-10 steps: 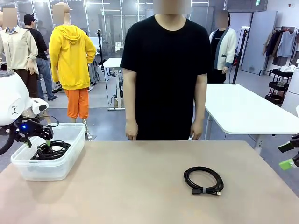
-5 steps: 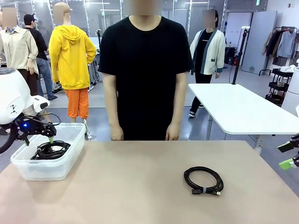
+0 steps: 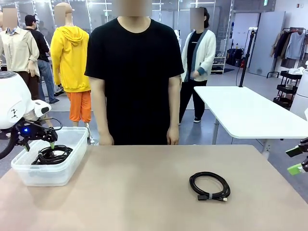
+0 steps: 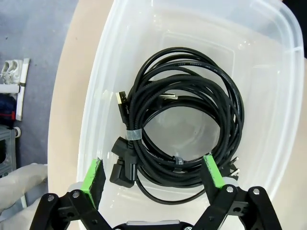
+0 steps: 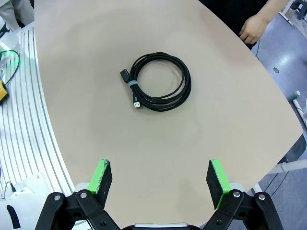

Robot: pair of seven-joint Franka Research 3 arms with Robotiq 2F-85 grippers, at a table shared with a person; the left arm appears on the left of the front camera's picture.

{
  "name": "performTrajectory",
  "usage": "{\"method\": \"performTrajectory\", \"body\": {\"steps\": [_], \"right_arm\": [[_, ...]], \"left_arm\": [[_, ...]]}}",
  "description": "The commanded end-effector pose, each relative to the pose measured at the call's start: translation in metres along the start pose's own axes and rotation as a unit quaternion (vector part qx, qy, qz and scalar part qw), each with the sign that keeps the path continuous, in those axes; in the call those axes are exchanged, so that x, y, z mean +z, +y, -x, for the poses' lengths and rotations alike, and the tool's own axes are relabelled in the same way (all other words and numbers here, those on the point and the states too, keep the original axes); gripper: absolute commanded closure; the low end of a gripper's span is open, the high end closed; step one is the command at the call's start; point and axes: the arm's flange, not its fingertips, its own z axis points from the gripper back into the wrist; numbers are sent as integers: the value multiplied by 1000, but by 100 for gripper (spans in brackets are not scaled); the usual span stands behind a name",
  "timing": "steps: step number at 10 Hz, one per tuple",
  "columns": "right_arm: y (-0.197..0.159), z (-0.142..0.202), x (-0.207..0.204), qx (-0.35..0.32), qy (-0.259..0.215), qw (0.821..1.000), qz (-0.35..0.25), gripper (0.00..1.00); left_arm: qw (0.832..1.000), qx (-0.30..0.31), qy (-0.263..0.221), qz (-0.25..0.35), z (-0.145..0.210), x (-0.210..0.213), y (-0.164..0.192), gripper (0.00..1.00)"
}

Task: Organize and store the cables.
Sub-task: Place the USB Extension Cable into the Organizing box.

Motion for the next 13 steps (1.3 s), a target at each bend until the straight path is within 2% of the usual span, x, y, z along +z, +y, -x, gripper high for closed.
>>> {"method": "performTrajectory", "body": {"steps": [1,4,6,7,8,10,13], "right_arm": [[-2,0,0,4,-7,1000,-1,0],[-2,0,0,4,-7,1000,-1,0],[-2,0,0,4,-7,1000,-1,0],[-2,0,0,4,-7,1000,-1,0],[-2,0,0,4,-7,1000,-1,0],[-2,0,0,4,-7,1000,-1,0],[-2,0,0,4,-7,1000,-1,0]], "left_arm": [[1000,-6,-1,1,-5,0,1,0],[1000,0,0,0,0,0,0,0],[996,-74,-43,27,-9,58,8,0],[989,-131,-52,36,5,91,20,0],[982,-160,-69,74,21,121,31,0],[965,-233,-84,85,64,160,48,0],[916,-362,-122,123,143,175,58,0]]}}
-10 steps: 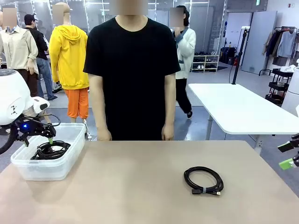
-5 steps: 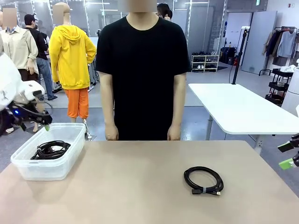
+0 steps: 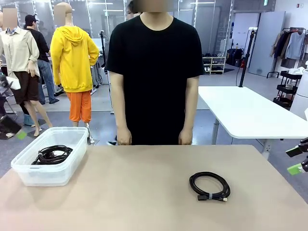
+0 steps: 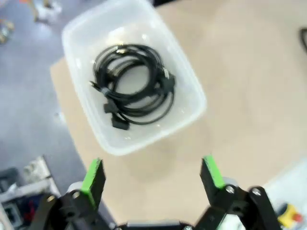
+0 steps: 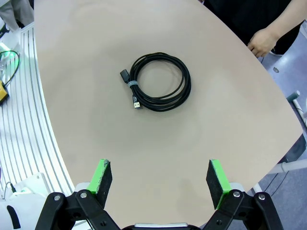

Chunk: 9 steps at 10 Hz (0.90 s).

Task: Organize and store the cables.
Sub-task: Place the USB Extension Cable into the Organizing box.

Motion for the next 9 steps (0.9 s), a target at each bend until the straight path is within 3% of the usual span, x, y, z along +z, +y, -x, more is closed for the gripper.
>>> {"method": "performTrajectory", "body": {"steps": [1,3,5,6,7,8,9], "right_arm": [[-2,1,0,4,-7,1000,-1,0],[-2,1,0,4,-7,1000,-1,0],[-2,1,0,4,-7,1000,-1,0],[-2,1,0,4,-7,1000,-1,0],[-2,1,0,4,-7,1000,-1,0],[-2,1,0,4,-7,1000,-1,0],[-2,1,0,4,-7,1000,-1,0]], "left_arm": [[995,-86,-26,36,41,4,-21,0],[981,-155,-22,118,64,11,-27,0],[945,-242,-42,215,76,28,-13,0],[935,-270,-36,228,80,34,0,0],[937,-274,-24,214,79,38,20,0],[950,-238,-46,195,79,20,-21,0],[950,-238,-46,195,79,20,-21,0]]}}
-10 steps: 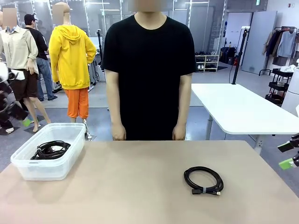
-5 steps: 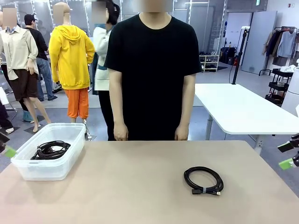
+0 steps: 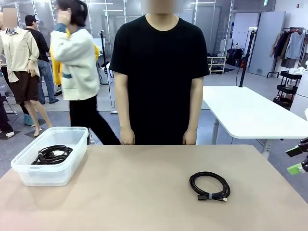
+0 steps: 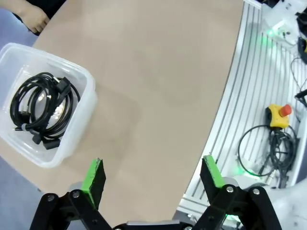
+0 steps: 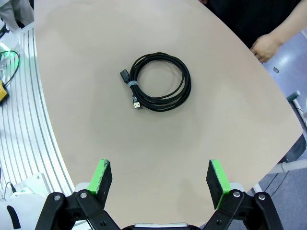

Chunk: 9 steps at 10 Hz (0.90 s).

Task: Organize and store the cables.
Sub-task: Place the USB Extension Cable into the Organizing box.

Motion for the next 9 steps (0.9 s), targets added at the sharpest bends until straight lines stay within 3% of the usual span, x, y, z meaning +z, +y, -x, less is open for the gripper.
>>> {"method": "performTrajectory", "body": {"steps": [1,3,4,7,9], "right_arm": [[-2,1,0,5,-7,1000,-1,0],[0,0,0,0,0,1000,0,0],[16,-19,11,43,-9,998,-35,0],[46,-114,-39,85,142,985,-52,0],[43,-156,-96,77,237,967,-48,0]], "left_arm": [[1000,14,-3,-16,-9,-13,-4,0],[1000,14,-3,-16,-9,-13,-4,0],[1000,14,-3,-16,-9,-13,-4,0],[1000,14,-3,-16,-9,-13,-4,0],[1000,14,-3,-16,-9,-13,-4,0]]}}
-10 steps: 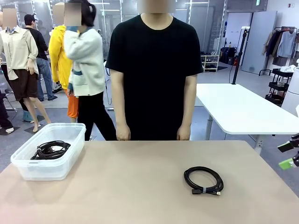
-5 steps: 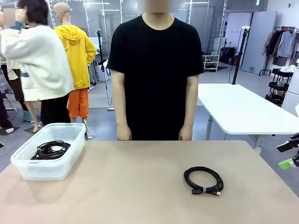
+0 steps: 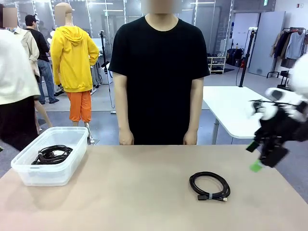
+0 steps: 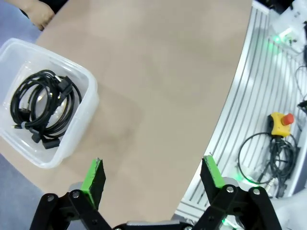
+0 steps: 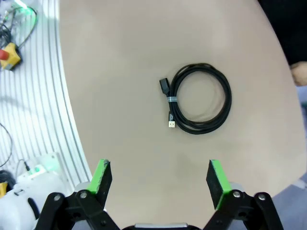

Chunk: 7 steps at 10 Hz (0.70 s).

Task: Organize and store the cables.
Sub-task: Place the USB Extension Cable into the Organizing box.

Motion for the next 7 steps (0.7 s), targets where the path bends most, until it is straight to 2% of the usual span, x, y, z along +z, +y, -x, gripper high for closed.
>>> {"method": "performTrajectory", "body": {"steps": [1,3,4,6,7], "right_arm": [[-29,-36,-41,-10,99,995,-25,0],[-41,-59,-92,-4,130,989,-63,0],[-46,-61,-120,-5,155,986,-67,0],[-46,-56,-153,4,154,985,-74,0],[-50,-49,-172,2,165,985,-59,0]], "left_arm": [[1000,-5,-8,-4,1,-6,-1,0],[1000,-5,-8,-4,1,-6,-1,0],[1000,-5,-8,-4,1,-6,-1,0],[1000,-5,-8,-4,1,-6,-1,0],[1000,-5,-8,-4,1,-6,-1,0]]}}
